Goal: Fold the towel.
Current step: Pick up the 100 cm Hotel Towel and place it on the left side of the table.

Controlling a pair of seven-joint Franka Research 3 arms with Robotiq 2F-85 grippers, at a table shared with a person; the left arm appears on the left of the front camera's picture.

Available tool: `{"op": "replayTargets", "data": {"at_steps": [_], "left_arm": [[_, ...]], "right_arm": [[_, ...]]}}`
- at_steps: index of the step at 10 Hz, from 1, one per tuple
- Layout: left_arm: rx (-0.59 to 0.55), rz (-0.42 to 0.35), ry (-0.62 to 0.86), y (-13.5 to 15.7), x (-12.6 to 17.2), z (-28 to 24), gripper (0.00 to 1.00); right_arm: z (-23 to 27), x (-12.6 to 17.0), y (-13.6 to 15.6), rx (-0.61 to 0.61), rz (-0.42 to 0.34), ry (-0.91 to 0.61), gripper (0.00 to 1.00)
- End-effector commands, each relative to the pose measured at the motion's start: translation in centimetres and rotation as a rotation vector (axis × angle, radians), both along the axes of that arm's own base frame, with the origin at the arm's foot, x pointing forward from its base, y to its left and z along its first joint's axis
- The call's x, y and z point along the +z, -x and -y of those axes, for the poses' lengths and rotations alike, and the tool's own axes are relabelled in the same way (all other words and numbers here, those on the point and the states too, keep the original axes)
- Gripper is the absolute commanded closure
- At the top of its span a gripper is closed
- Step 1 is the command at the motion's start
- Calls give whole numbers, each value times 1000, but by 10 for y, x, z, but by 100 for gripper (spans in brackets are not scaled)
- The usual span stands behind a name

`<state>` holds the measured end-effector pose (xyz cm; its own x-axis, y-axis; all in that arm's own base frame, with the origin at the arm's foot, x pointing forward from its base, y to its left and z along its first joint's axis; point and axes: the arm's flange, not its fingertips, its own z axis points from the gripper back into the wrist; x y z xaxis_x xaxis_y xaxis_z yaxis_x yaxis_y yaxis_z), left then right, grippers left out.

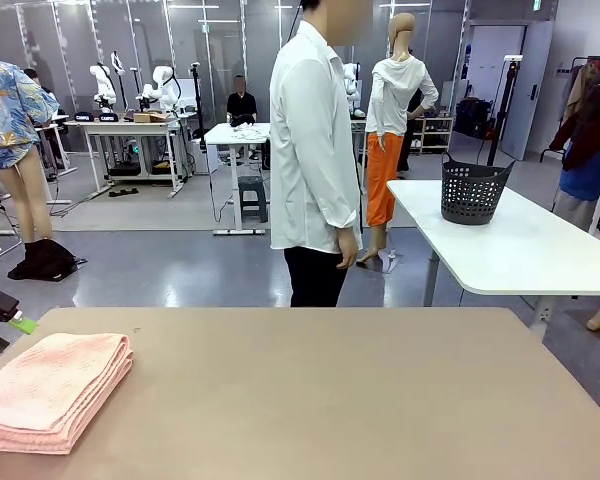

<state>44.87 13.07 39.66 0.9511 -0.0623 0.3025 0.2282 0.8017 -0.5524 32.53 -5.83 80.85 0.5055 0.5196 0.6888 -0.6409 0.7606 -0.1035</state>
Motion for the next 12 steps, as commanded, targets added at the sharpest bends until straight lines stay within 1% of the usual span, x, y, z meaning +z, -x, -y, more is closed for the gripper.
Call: {"op": "replayTargets", "data": {"at_steps": [1,12], "left_arm": [[-15,1,9,-4,0,-13,0],[-15,1,9,-4,0,-13,0]], "right_arm": [[-1,0,0,-6,-1,0,0],[-1,0,0,-6,-1,0,0]]}}
